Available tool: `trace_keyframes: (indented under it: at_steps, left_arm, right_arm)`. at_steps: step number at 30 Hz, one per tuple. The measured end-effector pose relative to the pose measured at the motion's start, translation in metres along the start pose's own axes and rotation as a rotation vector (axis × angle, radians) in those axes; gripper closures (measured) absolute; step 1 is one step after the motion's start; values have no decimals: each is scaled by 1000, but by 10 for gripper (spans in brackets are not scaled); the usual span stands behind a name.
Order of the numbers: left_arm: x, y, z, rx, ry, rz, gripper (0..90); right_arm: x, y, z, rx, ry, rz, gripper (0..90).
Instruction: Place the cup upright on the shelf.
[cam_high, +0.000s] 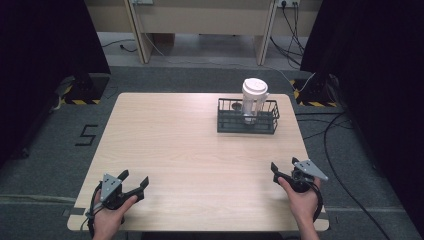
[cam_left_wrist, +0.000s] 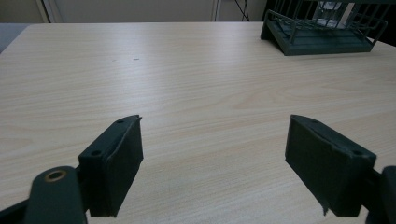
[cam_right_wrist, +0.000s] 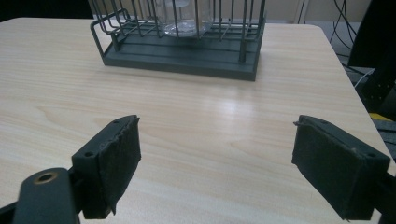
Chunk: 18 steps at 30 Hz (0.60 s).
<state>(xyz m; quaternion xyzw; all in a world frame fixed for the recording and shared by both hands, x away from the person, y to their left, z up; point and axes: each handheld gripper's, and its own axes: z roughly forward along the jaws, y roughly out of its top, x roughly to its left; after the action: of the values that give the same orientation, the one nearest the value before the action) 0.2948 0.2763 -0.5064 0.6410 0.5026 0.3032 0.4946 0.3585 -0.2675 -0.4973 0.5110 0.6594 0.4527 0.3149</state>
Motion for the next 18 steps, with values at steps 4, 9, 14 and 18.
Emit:
trace_keyframes:
  at_steps: [4, 9, 14, 18]
  left_arm:
    - [0, 0, 0, 1, 0, 0, 185]
    - [0, 0, 0, 2, 1, 1, 185]
    - [0, 0, 0, 2, 2, 1, 185]
    - [0, 0, 0, 2, 2, 0, 185]
  right_arm:
    - [-2, -4, -4, -1, -2, 4, 160]
    - [-3, -11, -7, 0, -4, 6, 161]
    - [-3, -18, -7, -5, -7, 3, 162]
    - [-4, -19, -8, -19, -13, -3, 162]
